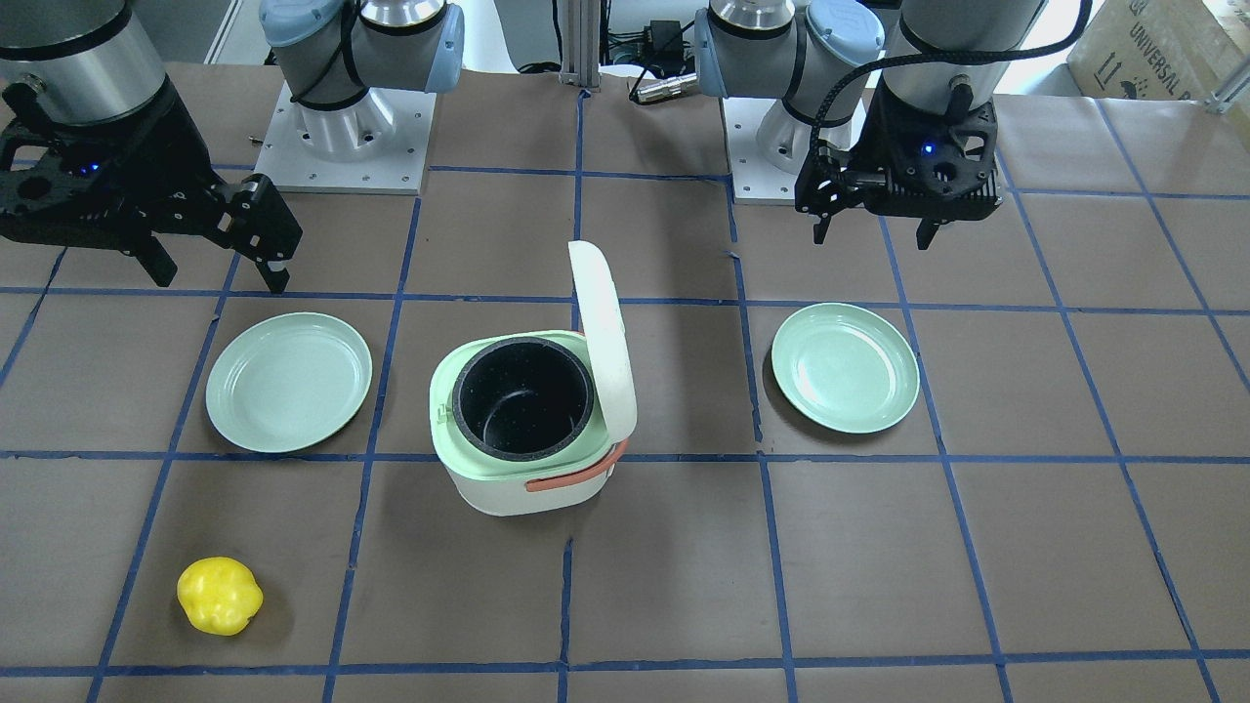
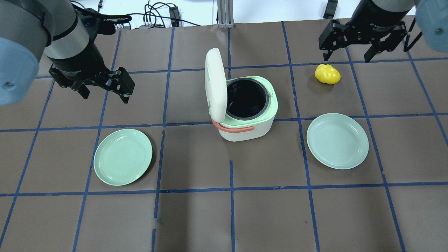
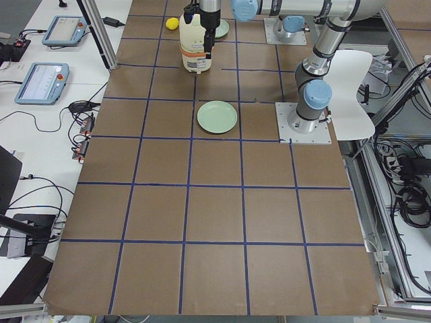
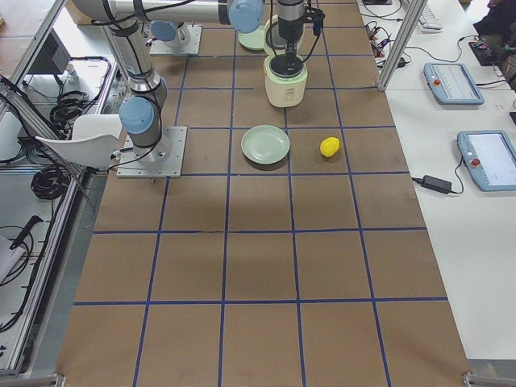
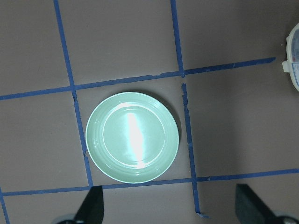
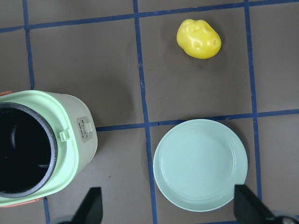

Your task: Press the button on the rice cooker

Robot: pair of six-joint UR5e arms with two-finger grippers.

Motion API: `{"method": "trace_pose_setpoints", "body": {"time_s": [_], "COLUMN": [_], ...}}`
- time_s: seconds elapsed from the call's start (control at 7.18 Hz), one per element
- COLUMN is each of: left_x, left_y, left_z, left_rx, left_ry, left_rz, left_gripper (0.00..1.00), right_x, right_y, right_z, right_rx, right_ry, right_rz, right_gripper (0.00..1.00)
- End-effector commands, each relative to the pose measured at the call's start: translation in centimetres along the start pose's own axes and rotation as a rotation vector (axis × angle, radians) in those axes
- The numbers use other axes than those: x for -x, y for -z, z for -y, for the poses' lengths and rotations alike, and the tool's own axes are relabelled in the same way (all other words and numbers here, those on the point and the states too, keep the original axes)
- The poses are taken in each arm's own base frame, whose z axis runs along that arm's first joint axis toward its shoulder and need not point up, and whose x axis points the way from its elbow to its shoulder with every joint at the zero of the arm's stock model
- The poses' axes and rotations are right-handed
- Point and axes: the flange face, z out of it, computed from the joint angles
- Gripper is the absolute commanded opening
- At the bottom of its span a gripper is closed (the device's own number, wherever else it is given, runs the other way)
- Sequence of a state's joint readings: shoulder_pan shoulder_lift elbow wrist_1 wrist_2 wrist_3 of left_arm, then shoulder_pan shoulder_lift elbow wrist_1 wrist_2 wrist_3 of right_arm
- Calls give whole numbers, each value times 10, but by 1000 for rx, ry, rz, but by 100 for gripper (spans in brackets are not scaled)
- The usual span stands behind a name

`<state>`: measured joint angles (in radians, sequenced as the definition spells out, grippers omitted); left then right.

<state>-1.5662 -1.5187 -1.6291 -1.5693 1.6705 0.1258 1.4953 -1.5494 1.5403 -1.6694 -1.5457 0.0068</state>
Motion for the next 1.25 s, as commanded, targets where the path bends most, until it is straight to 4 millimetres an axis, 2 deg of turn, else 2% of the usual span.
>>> {"method": "trace_pose_setpoints", "body": {"time_s": [0.0,1.11], "left_x": [0,0], "left_y": [0,1], "left_z": [0,0], "left_rx": [0,-2], "left_ry": [0,0], "left_rz": [0,0], "left_gripper": [100,100], "right_x": [0,0], "right_y": [-1,-5], "right_z": [-1,-4], "right_rx": [0,8], "right_ry": [1,1], "right_rz": [-1,1], "right_gripper": [100,100]}}
